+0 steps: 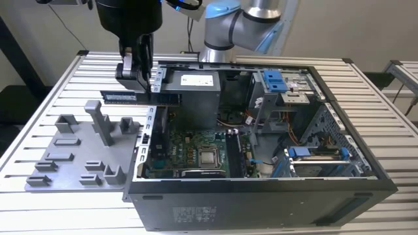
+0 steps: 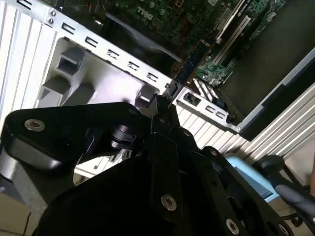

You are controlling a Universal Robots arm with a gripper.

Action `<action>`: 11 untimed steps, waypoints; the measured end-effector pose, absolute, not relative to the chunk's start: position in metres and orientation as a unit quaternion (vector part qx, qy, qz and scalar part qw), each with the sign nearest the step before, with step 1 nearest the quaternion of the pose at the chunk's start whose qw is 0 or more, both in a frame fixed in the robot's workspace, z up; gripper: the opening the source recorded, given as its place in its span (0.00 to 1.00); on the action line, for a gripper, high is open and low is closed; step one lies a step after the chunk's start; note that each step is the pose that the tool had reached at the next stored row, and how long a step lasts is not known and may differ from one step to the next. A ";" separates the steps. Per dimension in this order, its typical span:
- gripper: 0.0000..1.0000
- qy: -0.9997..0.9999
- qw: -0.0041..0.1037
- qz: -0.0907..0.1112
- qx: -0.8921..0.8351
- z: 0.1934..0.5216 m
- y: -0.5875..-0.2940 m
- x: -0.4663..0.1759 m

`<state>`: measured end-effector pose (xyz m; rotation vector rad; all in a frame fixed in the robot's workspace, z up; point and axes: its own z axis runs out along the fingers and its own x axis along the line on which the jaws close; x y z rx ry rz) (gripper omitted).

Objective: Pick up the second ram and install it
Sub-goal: 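Pick up the second ram and move it above second insertion slot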

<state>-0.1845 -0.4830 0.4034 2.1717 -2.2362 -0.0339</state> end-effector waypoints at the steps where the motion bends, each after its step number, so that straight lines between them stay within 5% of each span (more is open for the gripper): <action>1: 0.14 -0.717 0.012 -0.011 0.697 0.403 -0.483 -0.183; 11: 0.14 -0.717 0.012 -0.011 0.697 0.403 -0.483 -0.164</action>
